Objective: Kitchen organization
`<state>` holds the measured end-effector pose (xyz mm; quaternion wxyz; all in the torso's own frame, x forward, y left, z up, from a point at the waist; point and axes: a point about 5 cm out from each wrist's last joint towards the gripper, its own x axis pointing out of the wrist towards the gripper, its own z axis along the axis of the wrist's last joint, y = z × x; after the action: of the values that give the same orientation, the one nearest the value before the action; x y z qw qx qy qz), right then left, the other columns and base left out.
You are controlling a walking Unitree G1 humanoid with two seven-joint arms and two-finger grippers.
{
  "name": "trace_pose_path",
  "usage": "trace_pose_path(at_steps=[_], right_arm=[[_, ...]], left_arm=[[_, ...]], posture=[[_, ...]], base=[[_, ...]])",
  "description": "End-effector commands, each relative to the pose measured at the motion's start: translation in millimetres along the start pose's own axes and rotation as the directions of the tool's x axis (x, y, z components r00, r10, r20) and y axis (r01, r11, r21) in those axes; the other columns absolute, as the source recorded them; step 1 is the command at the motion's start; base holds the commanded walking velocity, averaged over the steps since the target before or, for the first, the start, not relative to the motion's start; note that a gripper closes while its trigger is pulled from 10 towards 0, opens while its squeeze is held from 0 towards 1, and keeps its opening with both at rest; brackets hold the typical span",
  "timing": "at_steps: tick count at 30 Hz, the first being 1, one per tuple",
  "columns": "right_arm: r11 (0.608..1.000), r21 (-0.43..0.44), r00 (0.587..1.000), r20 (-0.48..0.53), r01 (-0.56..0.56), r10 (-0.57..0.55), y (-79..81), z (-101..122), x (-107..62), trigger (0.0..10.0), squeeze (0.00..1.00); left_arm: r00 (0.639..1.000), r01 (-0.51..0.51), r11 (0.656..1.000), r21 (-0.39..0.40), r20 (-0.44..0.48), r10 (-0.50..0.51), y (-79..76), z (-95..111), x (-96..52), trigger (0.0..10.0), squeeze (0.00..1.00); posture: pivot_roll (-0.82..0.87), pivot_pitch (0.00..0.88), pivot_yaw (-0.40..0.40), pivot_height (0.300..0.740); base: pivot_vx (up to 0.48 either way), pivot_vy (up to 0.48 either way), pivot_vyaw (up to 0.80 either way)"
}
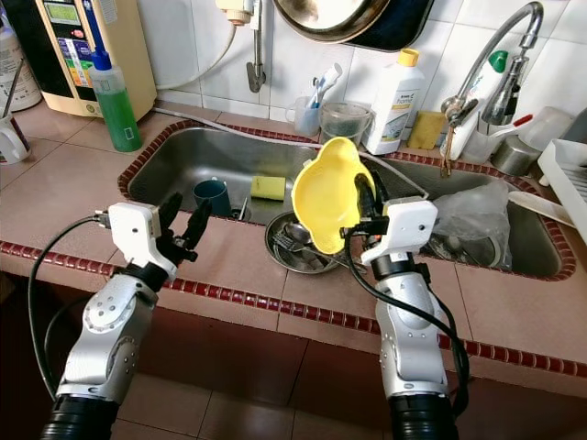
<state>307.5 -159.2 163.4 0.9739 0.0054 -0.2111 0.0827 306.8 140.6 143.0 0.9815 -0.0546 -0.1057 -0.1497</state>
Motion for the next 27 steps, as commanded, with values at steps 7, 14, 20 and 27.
trace_pose_path(at_steps=[7,14,20,27], right_arm=[[1.000,-0.012,1.000,0.025,-0.013,0.013,0.5,3.1,5.3,10.0,0.00],[1.000,-0.012,0.999,0.035,-0.020,0.020,0.6,5.9,7.5,10.0,0.00],[1.000,-0.012,0.999,0.042,-0.027,0.027,1.2,7.5,8.7,10.0,0.00],[0.999,-0.010,0.998,0.043,-0.040,0.041,2.4,8.4,10.0,10.0,0.00]], left_arm=[[1.000,-0.003,1.000,-0.012,0.014,0.003,2.8,1.4,-0.1,10.0,0.00],[1.000,-0.002,1.000,-0.022,0.019,0.002,3.4,3.0,-0.2,10.0,0.00],[1.000,-0.002,1.000,-0.027,0.021,0.003,3.8,3.8,-1.1,10.0,0.00],[0.999,-0.013,0.999,-0.050,0.040,0.015,3.8,7.3,-1.0,10.0,0.00]], posture=[[0.11,0.000,-0.067,0.740],[0.11,0.000,-0.068,0.740],[0.11,0.000,-0.068,0.740],[0.11,0.000,-0.069,0.740]], base=[[0.292,0.000,0.00],[0.376,0.000,0.00],[0.384,0.000,0.00],[0.161,0.000,0.00]])
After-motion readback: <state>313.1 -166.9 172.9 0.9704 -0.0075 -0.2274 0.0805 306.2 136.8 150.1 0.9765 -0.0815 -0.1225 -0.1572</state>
